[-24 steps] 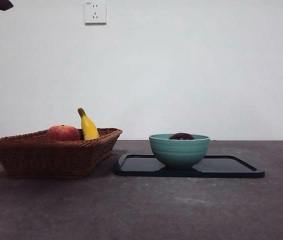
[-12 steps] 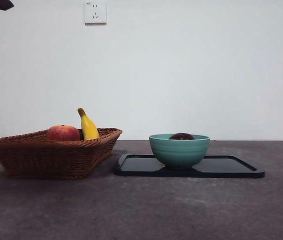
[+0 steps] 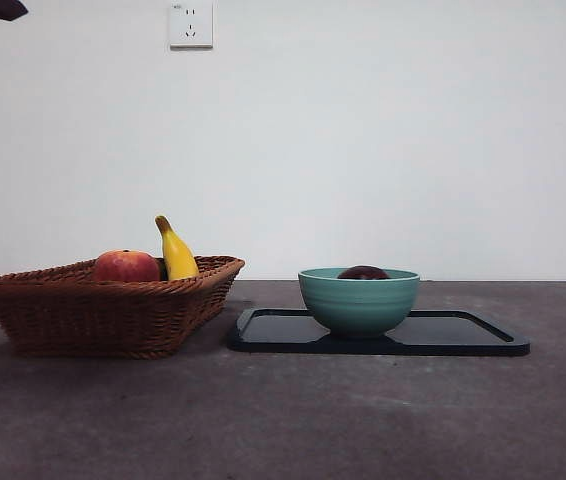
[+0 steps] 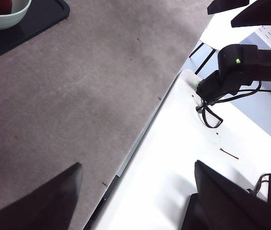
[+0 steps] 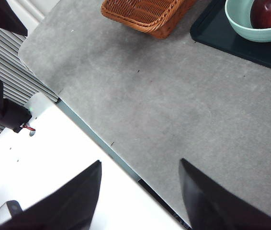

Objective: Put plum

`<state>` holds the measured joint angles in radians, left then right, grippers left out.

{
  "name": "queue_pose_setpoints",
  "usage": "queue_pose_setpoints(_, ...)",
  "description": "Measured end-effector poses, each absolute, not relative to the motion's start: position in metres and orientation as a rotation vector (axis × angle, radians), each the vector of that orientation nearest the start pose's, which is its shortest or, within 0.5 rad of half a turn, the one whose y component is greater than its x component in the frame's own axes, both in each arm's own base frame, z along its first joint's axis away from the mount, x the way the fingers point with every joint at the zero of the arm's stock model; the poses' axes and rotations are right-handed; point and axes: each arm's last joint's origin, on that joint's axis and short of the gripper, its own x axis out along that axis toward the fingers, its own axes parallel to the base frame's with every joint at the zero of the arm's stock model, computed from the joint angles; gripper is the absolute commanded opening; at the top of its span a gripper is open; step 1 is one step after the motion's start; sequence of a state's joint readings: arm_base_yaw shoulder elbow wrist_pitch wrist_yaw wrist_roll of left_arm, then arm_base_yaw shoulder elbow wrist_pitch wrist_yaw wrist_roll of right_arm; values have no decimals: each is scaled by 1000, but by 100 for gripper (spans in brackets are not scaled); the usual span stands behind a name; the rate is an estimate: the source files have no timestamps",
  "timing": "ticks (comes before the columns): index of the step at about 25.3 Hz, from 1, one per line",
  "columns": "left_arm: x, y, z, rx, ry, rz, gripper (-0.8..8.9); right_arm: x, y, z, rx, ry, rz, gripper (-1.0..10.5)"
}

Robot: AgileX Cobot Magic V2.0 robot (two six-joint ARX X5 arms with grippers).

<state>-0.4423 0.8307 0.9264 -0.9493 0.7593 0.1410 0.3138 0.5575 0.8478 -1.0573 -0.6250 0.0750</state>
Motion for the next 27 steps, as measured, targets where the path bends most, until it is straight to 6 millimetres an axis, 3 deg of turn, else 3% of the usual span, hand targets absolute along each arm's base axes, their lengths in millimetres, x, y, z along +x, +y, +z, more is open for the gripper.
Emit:
queue_pose_setpoints(15,134,-86,326,-37,648,-1141,371,70,41,307,189,819,862,256)
queue_pose_setpoints(21,164,-113,320,-54,646,-1104,371,70,41,308,192,819,869,257)
queue_pose_setpoints(27,203,-158,323,6,657,-1046,371,70,41,308,200,820,889,256)
